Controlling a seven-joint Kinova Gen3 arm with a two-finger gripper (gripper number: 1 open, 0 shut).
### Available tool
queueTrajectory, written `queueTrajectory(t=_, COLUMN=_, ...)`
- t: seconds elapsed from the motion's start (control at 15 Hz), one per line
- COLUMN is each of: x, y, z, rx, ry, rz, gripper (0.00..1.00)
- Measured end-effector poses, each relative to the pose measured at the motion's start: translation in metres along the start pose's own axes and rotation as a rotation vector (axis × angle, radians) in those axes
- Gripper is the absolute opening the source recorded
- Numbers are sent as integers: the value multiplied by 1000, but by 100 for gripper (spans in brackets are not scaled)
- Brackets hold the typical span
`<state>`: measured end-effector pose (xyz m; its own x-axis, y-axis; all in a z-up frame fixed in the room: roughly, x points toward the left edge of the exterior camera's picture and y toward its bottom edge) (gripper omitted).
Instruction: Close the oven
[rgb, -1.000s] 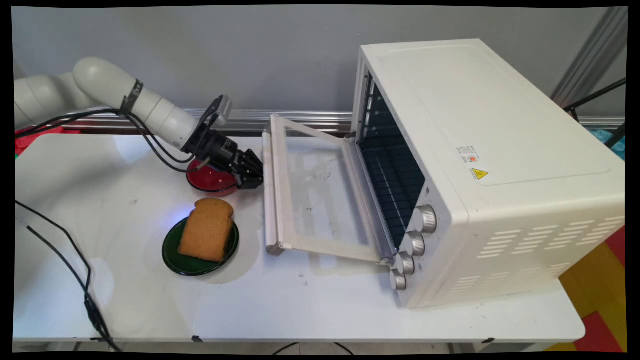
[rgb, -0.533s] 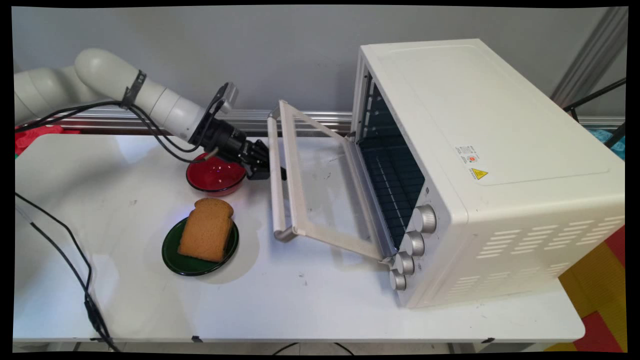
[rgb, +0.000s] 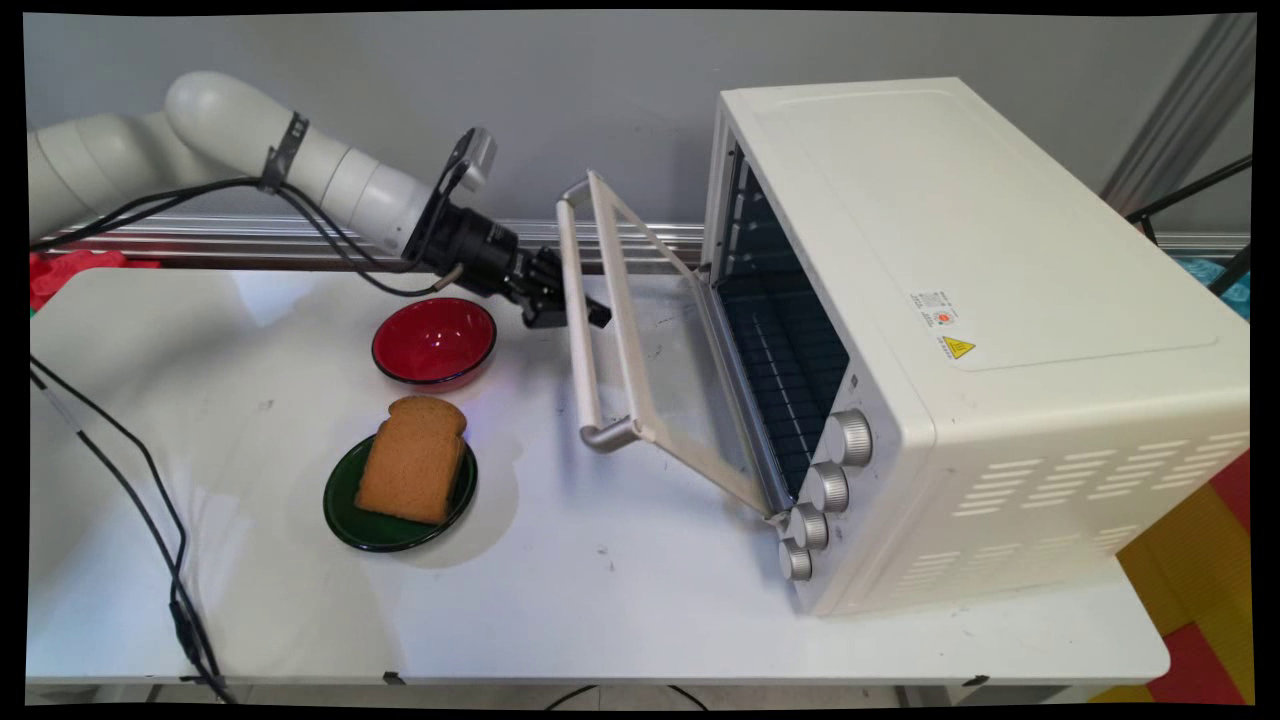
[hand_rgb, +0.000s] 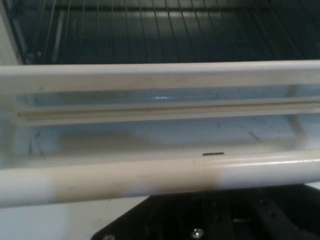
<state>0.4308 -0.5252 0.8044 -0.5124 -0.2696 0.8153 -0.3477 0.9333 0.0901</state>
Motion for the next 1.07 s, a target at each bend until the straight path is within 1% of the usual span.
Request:
queueTrajectory(t=0.53, x=28, y=-3, z=3, rx=-7, ry=55, rz=35, gripper=0)
queueTrajectory(t=1.07, x=44, y=-2, z=2, rx=-16, ry=78, rz=62, gripper=0)
